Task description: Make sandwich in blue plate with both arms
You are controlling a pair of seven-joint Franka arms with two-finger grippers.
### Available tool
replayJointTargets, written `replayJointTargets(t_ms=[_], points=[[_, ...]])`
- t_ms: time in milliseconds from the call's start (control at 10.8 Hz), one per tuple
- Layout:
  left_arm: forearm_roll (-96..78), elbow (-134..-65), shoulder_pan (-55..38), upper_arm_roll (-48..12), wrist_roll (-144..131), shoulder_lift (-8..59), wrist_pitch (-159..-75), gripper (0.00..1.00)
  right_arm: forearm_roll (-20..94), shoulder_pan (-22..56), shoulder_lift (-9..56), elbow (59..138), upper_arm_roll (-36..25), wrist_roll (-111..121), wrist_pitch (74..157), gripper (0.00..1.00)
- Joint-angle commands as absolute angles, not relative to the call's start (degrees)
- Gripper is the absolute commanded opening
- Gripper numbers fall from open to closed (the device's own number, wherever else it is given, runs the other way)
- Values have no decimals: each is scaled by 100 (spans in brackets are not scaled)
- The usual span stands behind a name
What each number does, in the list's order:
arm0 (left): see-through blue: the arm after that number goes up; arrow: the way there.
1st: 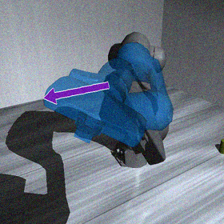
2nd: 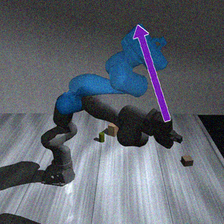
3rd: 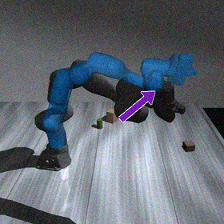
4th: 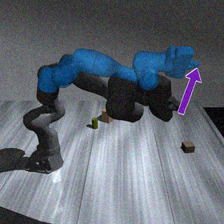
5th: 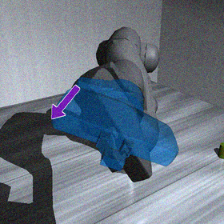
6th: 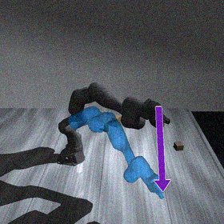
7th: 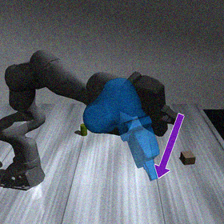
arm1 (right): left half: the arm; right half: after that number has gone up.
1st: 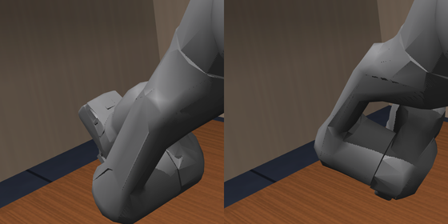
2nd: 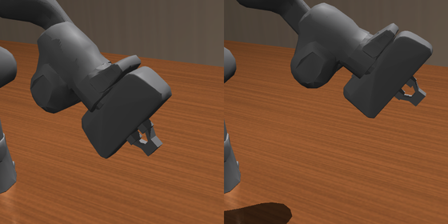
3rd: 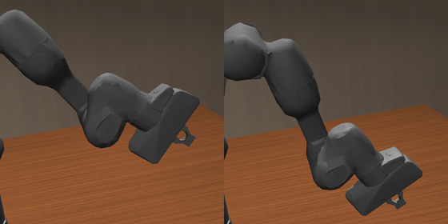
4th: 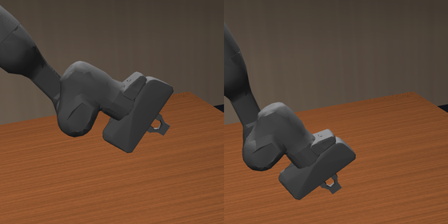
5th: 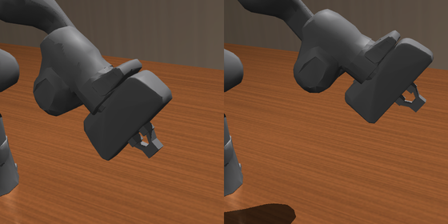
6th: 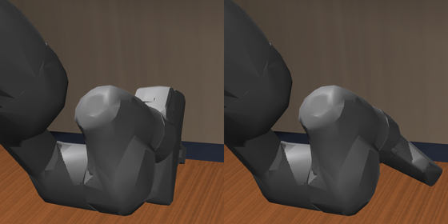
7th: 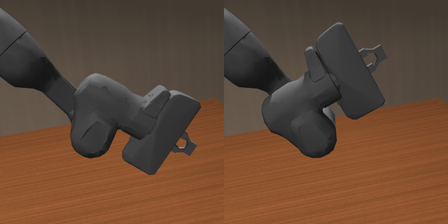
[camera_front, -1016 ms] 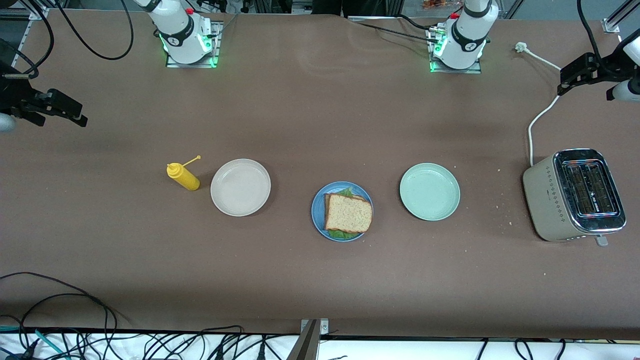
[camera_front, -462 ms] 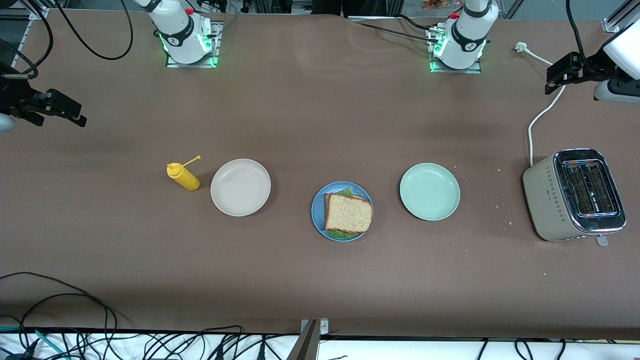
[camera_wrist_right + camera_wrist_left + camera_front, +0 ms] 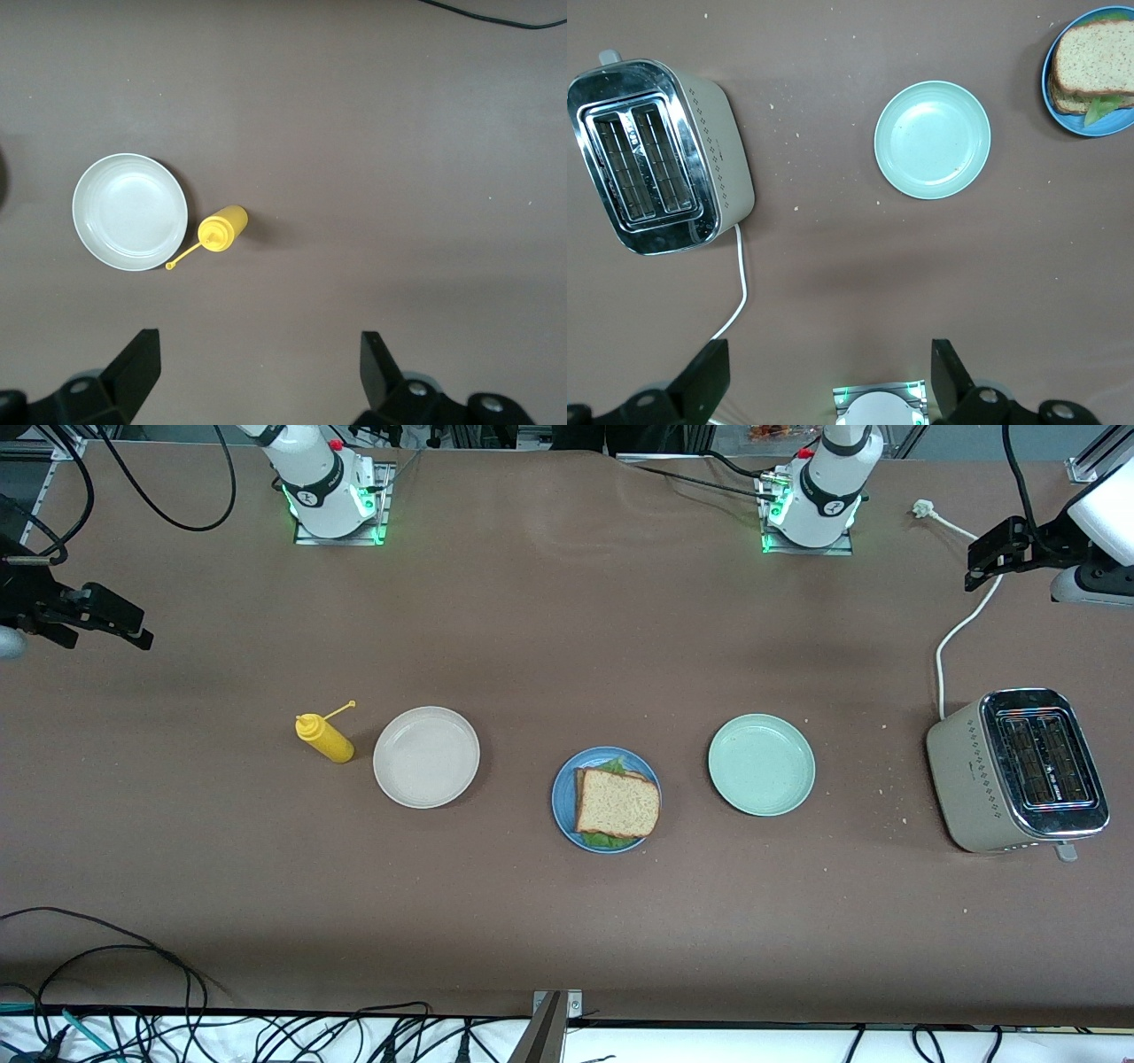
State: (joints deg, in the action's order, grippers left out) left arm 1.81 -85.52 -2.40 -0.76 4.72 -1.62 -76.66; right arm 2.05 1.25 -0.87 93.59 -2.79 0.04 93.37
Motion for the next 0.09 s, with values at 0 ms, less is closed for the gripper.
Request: replayJointTargets(t_ms=[0], points=[[325, -8394, -281, -53, 413, -88, -7550, 100, 141, 79, -88, 9281, -237, 35, 9272, 100]])
